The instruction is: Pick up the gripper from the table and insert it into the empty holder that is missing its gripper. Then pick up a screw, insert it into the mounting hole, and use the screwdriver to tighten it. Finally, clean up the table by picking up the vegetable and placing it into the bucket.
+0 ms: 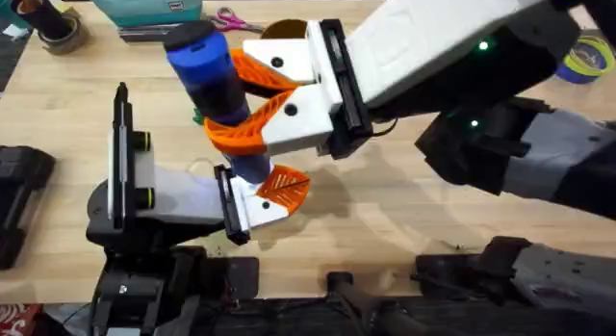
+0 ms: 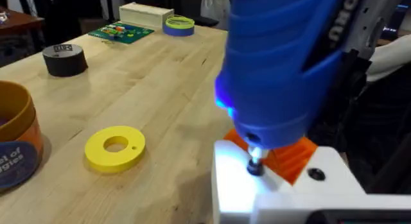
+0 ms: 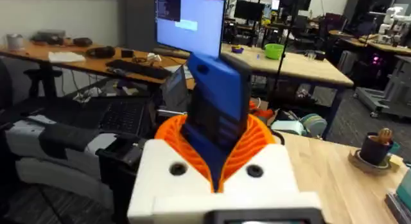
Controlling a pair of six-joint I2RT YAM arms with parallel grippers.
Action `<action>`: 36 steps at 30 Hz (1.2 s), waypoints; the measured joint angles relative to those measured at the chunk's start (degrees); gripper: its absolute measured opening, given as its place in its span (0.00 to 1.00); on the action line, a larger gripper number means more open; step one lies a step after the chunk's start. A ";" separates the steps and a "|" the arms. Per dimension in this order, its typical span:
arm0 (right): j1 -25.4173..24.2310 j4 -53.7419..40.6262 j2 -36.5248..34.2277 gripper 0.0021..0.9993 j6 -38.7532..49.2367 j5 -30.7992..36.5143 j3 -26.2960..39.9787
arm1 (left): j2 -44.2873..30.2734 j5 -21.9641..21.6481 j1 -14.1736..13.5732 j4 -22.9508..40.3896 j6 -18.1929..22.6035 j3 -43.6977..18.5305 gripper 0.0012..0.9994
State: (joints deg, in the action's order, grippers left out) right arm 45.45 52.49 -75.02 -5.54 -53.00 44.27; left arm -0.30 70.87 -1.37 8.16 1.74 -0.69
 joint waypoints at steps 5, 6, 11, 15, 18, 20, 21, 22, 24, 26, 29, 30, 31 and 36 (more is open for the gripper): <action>0.02 -0.22 0.00 0.02 -0.22 -0.48 0.00 | -0.02 0.02 0.00 0.00 -0.01 0.02 0.01; 0.02 -0.24 0.00 0.02 -0.22 -0.58 0.00 | -0.02 0.02 0.00 0.00 -0.02 0.02 0.01; 0.02 -0.26 0.00 0.02 -0.20 -0.91 0.00 | -0.02 0.04 0.00 0.00 0.00 0.02 0.01; 0.02 -0.33 0.00 0.02 -0.20 -0.93 0.00 | -0.02 0.04 0.00 0.00 -0.02 0.02 0.01; 0.02 -0.37 0.00 0.02 -0.20 -0.95 0.00 | -0.02 0.04 0.00 0.00 -0.02 0.02 0.01; 0.02 -0.39 0.00 0.02 -0.20 -0.95 0.00 | -0.02 0.04 0.00 0.00 0.00 0.02 0.01; 0.02 -0.41 0.00 0.02 -0.20 -0.95 0.00 | -0.02 0.04 0.00 0.00 0.00 0.02 0.01; 0.02 -0.42 0.00 0.02 -0.20 -0.95 0.00 | -0.02 0.04 0.00 0.00 0.00 0.02 0.01; 0.02 -0.44 0.00 0.02 -0.22 -0.97 0.00 | -0.02 0.04 0.00 0.00 0.00 0.02 0.01; 0.02 -0.44 0.00 0.02 -0.20 -1.07 0.00 | -0.02 0.04 0.00 0.00 0.00 0.02 0.01; 0.02 -0.27 0.00 0.02 -0.22 -1.10 0.00 | -0.02 0.04 0.00 0.00 0.00 0.01 0.01; 0.02 -0.20 0.00 0.02 -0.29 -1.02 0.00 | -0.02 0.04 0.00 0.00 0.00 0.02 0.01; 0.02 -0.17 0.00 0.02 -0.52 -0.86 0.00 | -0.02 0.04 0.00 0.00 0.00 0.02 0.01; -0.01 -2.30 0.00 0.02 -1.11 -0.67 1.82 | -0.02 0.02 0.00 0.00 0.00 0.00 0.01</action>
State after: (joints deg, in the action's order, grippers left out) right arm 45.44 50.19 -75.02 -6.65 -53.67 46.09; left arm -0.32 70.89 -1.37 8.16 1.74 -0.69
